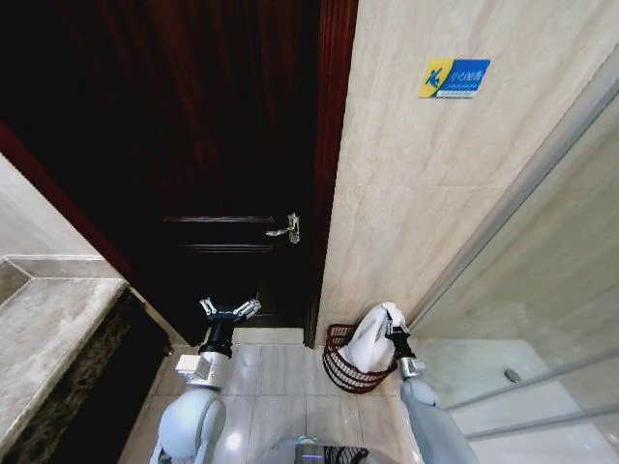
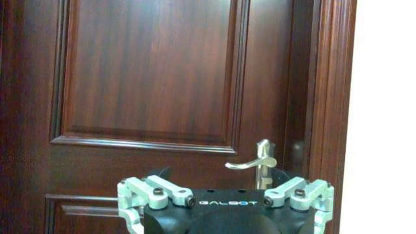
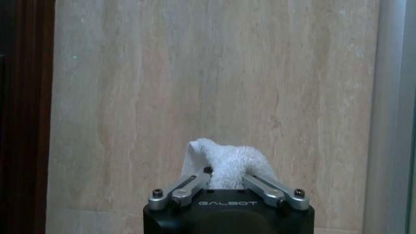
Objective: Discard the used towel into the hamper.
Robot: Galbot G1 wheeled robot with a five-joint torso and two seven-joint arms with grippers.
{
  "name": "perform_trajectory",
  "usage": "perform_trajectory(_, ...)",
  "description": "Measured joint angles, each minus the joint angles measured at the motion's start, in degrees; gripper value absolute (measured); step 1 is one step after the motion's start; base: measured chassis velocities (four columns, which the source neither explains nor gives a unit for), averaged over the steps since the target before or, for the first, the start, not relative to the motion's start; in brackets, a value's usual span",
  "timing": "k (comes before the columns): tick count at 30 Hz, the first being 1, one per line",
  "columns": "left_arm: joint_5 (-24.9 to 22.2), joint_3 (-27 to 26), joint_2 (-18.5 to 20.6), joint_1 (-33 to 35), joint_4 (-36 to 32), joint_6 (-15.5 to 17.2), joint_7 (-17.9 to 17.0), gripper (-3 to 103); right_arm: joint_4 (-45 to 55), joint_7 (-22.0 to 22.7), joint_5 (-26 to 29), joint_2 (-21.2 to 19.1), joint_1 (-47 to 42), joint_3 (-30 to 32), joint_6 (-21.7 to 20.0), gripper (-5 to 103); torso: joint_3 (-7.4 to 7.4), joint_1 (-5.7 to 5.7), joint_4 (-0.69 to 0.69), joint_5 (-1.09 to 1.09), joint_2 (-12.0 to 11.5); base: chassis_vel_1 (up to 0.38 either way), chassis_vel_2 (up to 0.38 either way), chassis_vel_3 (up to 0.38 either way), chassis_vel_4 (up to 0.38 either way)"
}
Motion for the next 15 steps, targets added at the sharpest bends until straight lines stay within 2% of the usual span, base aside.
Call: perform_trajectory(15, 0.0, 0.0, 0.0, 0.0, 0.0, 0.0, 0.0, 100, -5.22, -0.99, -0.67, 0.54, 1.17, -0.01, -0.26, 5, 0.0, 0.0, 0.0, 0.01, 0.0, 0.0, 0.0, 0.0, 0.0)
